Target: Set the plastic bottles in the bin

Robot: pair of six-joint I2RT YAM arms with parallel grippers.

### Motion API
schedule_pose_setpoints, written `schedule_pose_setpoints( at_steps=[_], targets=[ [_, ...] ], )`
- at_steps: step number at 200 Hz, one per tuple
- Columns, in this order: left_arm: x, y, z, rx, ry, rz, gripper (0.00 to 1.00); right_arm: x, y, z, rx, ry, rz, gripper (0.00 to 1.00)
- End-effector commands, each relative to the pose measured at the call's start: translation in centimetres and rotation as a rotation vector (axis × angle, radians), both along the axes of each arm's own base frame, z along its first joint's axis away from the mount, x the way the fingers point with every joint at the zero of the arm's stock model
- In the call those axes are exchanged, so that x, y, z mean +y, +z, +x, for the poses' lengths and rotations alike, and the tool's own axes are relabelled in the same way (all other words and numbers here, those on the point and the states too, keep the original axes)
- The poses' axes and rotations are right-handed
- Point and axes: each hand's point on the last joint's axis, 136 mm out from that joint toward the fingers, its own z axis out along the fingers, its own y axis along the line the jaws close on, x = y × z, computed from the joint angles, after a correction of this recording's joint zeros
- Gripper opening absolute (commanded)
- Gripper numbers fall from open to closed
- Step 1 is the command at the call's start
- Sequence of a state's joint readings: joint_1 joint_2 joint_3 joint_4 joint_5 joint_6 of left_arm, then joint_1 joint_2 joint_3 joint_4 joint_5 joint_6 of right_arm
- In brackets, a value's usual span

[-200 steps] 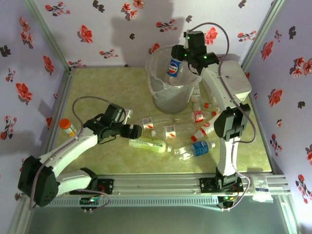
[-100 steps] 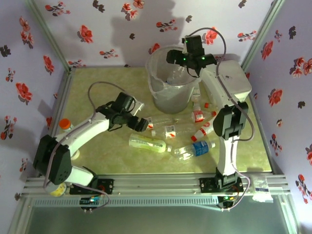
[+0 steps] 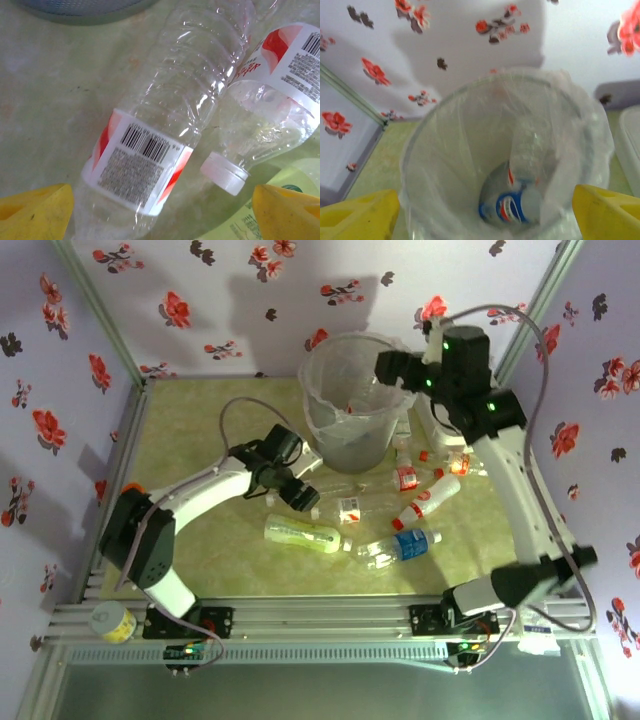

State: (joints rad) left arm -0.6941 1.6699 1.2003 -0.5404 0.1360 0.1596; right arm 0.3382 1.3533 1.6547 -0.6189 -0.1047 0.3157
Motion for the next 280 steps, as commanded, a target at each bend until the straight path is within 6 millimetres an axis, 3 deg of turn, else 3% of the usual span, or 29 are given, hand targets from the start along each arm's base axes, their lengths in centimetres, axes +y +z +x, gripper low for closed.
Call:
schedule_pose_setpoints(
  at_steps=[1,56,102,138,192,244,280],
  targets=[
    [-0.6,-0.8,-0.1,0.016,-0.087,0.029,0.93,-1.4,-3.4,-1.6,0.066,-0.045,-0.012,0.90],
    [-0.9,-3.3,0.0,0.061,-0.108,0.063,0.85,-3.2,-10.0,-8.5,0.211,-0.080,0.074,0.89],
    [-0.7,-3.4,-0.2,0.059,-0.103,0.063,0.65,-5.8,-12.0,-11.4,0.217,-0.188,0.096,0.89],
    [-0.4,-1.8,0.0,0.019,-0.096,0.058,0.62,-5.5,-12.8,-11.3,0.234,-0.189,0.122,0.89],
    [-0.1,2.9,0.2,-0.084,-0.080,0.001,0.57,-3.4,-13.6,-10.2,0.252,-0.138,0.243,0.89],
    [0.4,7.9,-0.6,-0.173,-0.008,-0.135,0.56,1.1,-13.3,-8.5,0.250,-0.011,0.498,0.89],
    [-0.1,10.5,-0.9,-0.224,0.090,-0.339,0.53,4.6,-14.5,-7.2,0.234,0.022,0.507,0.92]
  ],
)
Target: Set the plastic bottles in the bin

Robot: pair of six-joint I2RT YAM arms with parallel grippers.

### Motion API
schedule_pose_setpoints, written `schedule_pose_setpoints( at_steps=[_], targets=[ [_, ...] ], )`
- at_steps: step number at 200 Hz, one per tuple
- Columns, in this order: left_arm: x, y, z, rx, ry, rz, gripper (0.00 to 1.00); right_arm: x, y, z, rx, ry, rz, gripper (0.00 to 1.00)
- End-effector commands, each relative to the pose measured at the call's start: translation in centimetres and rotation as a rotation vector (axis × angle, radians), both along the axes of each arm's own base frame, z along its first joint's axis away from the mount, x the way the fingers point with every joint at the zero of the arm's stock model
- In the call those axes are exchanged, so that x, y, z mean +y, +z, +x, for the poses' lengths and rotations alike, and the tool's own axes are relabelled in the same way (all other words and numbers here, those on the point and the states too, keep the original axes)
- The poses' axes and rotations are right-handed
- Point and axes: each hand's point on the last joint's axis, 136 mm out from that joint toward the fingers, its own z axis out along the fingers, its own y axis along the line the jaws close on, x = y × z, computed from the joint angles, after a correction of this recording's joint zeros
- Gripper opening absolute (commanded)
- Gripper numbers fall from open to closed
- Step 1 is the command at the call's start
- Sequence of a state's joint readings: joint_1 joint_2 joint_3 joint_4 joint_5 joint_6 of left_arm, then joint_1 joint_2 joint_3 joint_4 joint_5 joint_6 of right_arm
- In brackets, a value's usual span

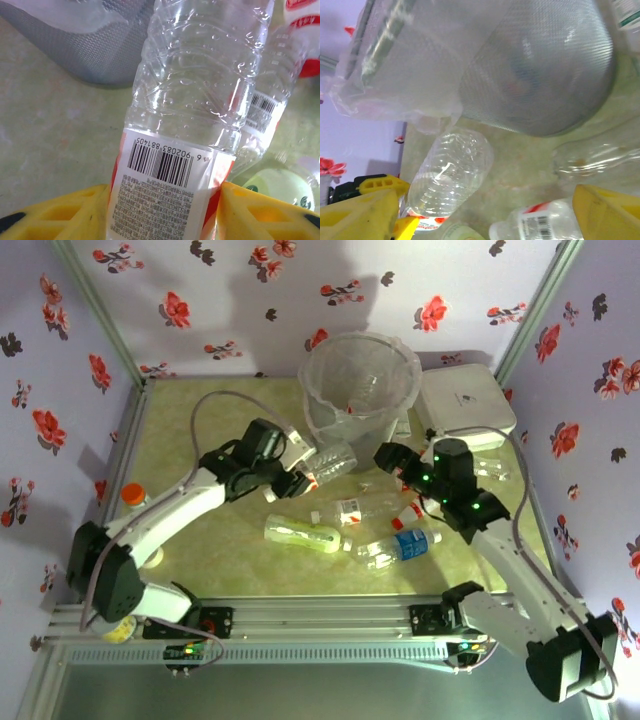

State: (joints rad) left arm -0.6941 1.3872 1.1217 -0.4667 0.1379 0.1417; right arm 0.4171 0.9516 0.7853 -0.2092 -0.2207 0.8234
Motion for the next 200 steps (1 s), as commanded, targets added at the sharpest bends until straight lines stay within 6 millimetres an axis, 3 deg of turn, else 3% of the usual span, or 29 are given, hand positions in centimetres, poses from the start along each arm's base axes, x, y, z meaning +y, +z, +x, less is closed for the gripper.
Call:
schedule_pose_setpoints(
  at_steps=[1,44,73,84,117,159,167,180,200],
  targets=[
    [-0.9,1.9,0.1,-0.016,0.064,-0.166,0.53,2.8,2.1,1.3,-0.089,0.020,0.095,0.92],
    [-1.8,2.4,-0.4,0.004,0.084,-0.271,0.52,6.7,0.0,2.7,-0.063,0.000,0.125,0.97],
    [-2.2,2.3,-0.9,-0.002,0.074,-0.292,0.52,8.3,-1.3,3.3,-0.053,-0.049,0.126,0.94],
    [-2.2,2.3,-1.1,-0.003,0.068,-0.291,0.52,8.9,-1.6,3.5,-0.050,-0.052,0.127,0.89],
    [-2.0,2.4,-1.6,-0.008,0.062,-0.298,0.52,8.9,-1.9,4.1,-0.062,-0.077,0.125,0.62],
    [-1.6,2.8,-1.9,-0.019,0.059,-0.309,0.53,8.0,-2.0,3.9,-0.071,-0.104,0.110,0.46],
    [-1.6,2.8,-2.0,-0.016,0.060,-0.307,0.57,7.9,-1.7,3.8,-0.075,-0.103,0.112,0.44],
    [-1.6,3.1,-2.1,-0.020,0.061,-0.315,0.77,7.6,-1.1,3.5,-0.087,-0.101,0.112,0.44],
    [-1.4,4.5,-2.5,-0.045,0.053,-0.350,0.94,6.9,0.5,2.7,-0.117,-0.091,0.088,0.44]
  ],
)
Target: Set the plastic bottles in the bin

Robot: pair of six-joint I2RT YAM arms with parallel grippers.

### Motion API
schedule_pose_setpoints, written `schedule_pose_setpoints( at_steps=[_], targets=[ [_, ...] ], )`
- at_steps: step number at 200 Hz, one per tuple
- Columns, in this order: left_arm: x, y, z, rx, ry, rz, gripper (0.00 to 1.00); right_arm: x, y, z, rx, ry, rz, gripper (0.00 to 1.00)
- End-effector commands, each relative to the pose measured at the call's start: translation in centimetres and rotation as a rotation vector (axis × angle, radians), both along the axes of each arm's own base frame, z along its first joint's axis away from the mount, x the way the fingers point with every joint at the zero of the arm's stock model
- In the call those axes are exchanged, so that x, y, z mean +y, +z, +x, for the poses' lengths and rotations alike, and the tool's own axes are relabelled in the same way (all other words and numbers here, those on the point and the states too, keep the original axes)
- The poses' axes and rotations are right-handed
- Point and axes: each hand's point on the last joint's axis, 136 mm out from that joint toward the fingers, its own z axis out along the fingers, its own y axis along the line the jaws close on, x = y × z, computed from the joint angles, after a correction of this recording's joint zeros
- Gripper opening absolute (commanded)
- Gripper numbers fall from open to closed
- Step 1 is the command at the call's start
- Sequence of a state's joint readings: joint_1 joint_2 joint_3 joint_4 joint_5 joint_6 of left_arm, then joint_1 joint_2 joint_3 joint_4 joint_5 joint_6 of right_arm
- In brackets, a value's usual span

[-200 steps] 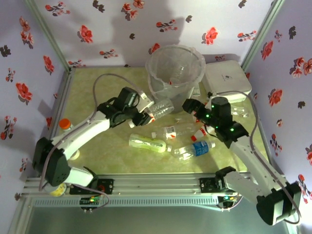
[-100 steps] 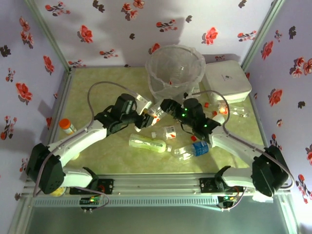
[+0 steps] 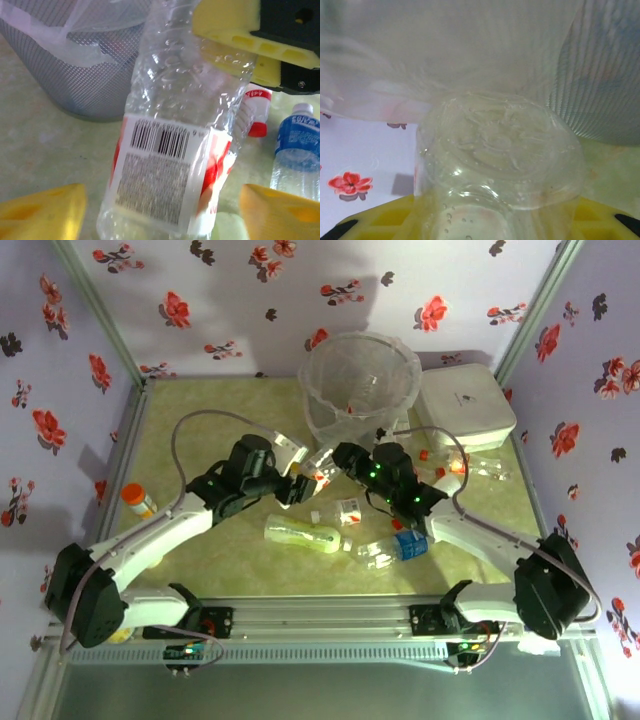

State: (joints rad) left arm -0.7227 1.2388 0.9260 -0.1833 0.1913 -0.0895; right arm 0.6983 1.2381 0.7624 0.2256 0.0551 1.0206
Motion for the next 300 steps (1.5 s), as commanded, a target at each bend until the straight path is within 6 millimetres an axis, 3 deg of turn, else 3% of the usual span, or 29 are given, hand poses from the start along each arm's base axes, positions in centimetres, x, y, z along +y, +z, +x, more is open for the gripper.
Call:
schedule_pose_setpoints(
  at_steps=[1,8,45,79,126,151,169,221,259,300],
  targets=[
    [0.0,2.3,-0.9,-0.041,-0.021,-0.064,0.95,-1.8,2.2,-0.4,-0.063,-0.045,-0.036,0.44],
    [0.2,3.0,-1.1,-0.054,-0.017,-0.076,1.00,-2.2,2.8,-0.8,-0.074,-0.039,-0.061,0.44],
    [2.5,5.4,-1.7,-0.082,0.026,-0.117,1.00,-4.2,7.8,-4.0,-0.200,0.093,-0.313,0.42],
    [4.1,3.8,-1.2,-0.027,0.087,-0.093,1.00,-7.1,15.4,-5.7,-0.387,0.073,-0.433,0.41],
    [4.6,0.7,-0.8,0.081,0.138,-0.012,0.98,-8.3,25.5,-3.8,-0.591,-0.048,-0.491,0.42],
    [5.4,-0.2,-1.0,0.121,0.183,0.013,0.97,-9.5,28.7,-0.7,-0.621,-0.125,-0.506,0.42],
    [5.6,-0.8,-1.5,0.163,0.198,0.022,0.96,-10.3,28.7,3.1,-0.579,-0.164,-0.496,0.42],
    [6.6,-3.1,-3.7,0.253,0.239,0.142,0.95,-11.3,25.6,12.5,-0.458,-0.238,-0.502,0.40],
    [7.2,-4.5,-4.6,0.335,0.317,0.147,0.94,-9.3,20.3,17.3,-0.326,-0.163,-0.512,0.40],
    [8.0,-5.8,-5.0,0.419,0.417,0.156,0.92,-7.2,14.2,19.9,-0.176,-0.069,-0.521,0.42]
  ],
)
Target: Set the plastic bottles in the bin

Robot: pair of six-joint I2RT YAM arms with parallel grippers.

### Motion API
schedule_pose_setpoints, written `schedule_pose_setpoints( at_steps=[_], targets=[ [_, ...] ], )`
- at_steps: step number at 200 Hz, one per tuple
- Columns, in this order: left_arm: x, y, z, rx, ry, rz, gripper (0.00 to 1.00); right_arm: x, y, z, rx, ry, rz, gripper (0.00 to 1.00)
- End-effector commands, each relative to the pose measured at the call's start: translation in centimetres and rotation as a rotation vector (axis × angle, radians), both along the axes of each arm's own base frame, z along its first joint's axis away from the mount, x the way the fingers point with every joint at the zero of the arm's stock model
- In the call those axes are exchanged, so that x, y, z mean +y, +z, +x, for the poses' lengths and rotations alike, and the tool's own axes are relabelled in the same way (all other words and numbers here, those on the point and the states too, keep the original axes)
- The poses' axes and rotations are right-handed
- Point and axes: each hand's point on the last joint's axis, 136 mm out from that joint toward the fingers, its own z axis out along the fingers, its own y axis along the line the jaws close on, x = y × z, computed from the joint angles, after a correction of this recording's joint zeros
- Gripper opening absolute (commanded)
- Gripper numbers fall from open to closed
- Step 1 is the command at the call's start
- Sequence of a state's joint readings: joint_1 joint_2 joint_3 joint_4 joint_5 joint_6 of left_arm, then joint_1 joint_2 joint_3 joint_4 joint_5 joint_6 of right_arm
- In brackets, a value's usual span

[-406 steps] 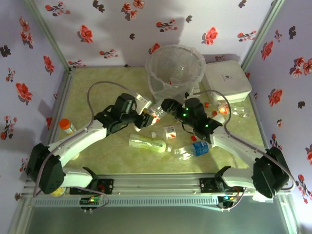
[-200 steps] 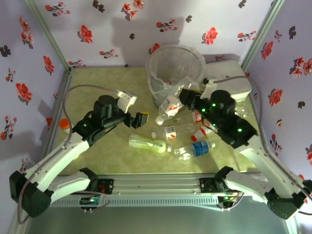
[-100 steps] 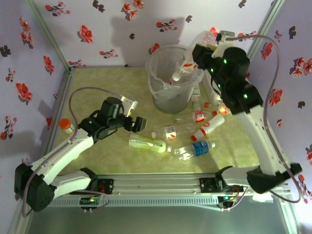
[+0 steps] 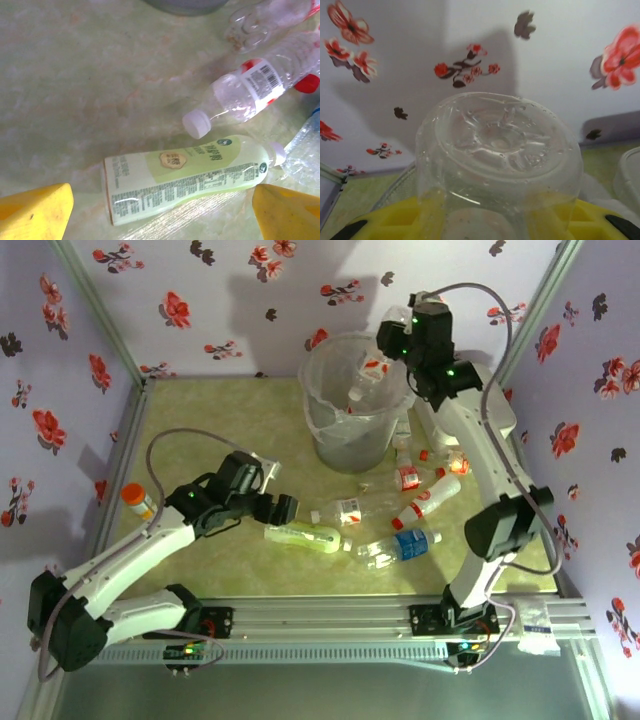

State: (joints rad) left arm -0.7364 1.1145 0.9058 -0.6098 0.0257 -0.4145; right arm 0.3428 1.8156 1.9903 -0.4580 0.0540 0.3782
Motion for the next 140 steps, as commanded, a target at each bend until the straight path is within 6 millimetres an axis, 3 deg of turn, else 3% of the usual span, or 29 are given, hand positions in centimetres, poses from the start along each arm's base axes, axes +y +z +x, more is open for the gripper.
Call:
schedule_pose_setpoints(
  at_steps=[1,52,81,112,140],
  targets=[
    [0.8,-1.2,-0.5,0.068,0.092,0.019,0.92,1.1,-1.8,0.5,0.077,0.038,0.032,0.42],
    [0.6,-2.0,-1.1,0.120,0.154,-0.012,0.87,2.0,-8.2,2.6,0.215,0.048,0.043,0.43],
    [0.6,-2.3,-1.4,0.137,0.175,-0.026,0.86,2.6,-11.0,3.1,0.279,0.058,0.058,0.55],
    [0.5,-2.8,-1.7,0.149,0.176,-0.021,0.86,2.6,-11.3,3.1,0.289,0.054,0.067,0.65],
    [0.3,-2.9,-1.6,0.149,0.171,-0.018,0.86,2.1,-9.0,2.3,0.253,0.049,0.069,0.77]
  ],
)
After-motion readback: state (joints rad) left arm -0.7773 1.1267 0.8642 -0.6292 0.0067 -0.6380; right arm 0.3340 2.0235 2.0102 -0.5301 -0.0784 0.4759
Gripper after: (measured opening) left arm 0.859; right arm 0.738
